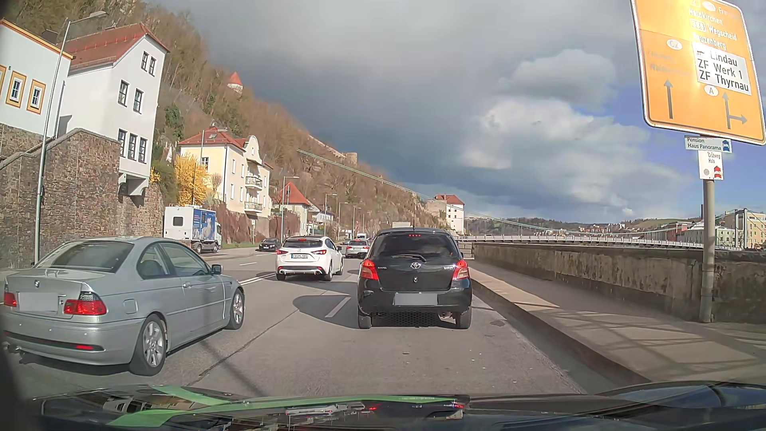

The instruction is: Follow the waypoints while adhering to traffic rules and regulations

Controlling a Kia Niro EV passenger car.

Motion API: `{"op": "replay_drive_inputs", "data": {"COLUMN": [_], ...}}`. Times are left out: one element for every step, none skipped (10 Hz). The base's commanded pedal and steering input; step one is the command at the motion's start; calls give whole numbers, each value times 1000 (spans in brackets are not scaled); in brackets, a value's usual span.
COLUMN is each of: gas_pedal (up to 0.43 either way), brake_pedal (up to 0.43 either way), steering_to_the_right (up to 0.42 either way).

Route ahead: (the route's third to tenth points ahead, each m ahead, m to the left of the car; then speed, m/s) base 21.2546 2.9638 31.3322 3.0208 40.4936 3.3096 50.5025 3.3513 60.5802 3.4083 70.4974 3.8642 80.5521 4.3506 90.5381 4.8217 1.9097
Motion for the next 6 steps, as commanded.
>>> {"op": "replay_drive_inputs", "data": {"gas_pedal": [0, 0, 0, 0, 0, 0], "brake_pedal": [0, 0, 0, 0, 30, 79], "steering_to_the_right": [4, 4, 3, 4, 4, 4]}}
